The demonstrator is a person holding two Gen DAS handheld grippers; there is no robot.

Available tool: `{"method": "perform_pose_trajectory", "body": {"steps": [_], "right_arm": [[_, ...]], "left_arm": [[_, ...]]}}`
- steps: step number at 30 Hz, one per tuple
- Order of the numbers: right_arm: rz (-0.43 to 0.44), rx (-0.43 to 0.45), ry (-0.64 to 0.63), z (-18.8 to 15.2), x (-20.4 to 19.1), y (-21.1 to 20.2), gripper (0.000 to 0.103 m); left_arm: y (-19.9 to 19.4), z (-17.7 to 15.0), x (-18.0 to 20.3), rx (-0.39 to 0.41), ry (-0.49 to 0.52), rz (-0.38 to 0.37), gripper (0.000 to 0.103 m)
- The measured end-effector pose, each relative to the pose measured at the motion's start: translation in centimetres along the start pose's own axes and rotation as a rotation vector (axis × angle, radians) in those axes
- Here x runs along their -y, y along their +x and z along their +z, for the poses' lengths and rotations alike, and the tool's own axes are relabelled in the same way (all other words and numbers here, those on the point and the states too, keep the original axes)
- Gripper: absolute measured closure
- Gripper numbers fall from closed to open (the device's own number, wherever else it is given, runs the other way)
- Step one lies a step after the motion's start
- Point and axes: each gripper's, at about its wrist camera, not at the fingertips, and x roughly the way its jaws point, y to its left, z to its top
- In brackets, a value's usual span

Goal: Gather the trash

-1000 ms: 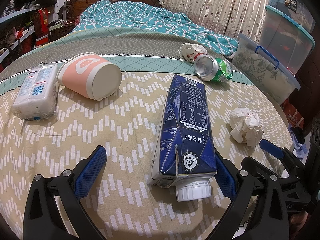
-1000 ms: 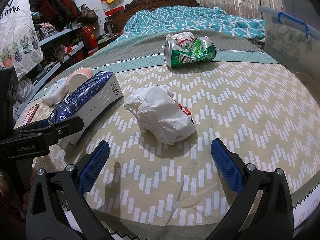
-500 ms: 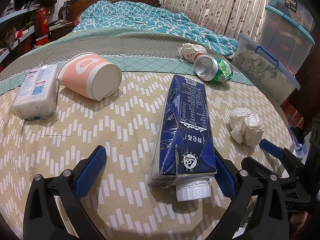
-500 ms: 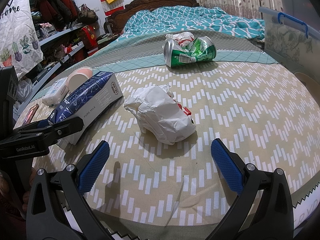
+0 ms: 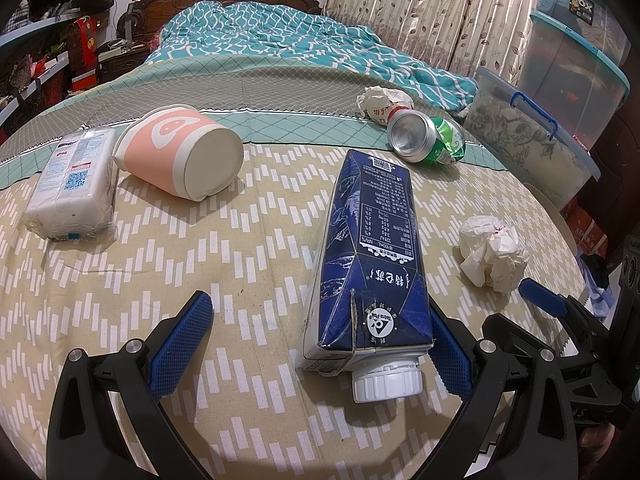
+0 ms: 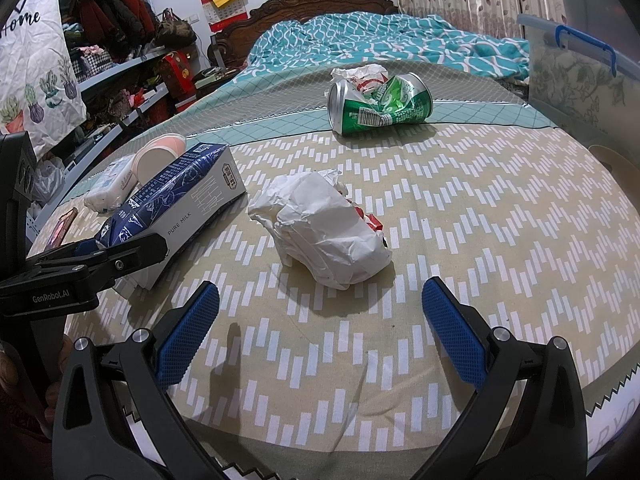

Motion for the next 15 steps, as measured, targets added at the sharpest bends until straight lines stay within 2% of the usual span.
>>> {"method": "perform_pose_trajectory", "body": {"steps": [15], "right_arm": [[0.002, -0.01, 0.003, -0.13, 0.12, -0.39, 0.003]], "left_arm": [[-0.22, 0.0, -0.15, -0.003, -0.007, -0.017, 0.008]]}}
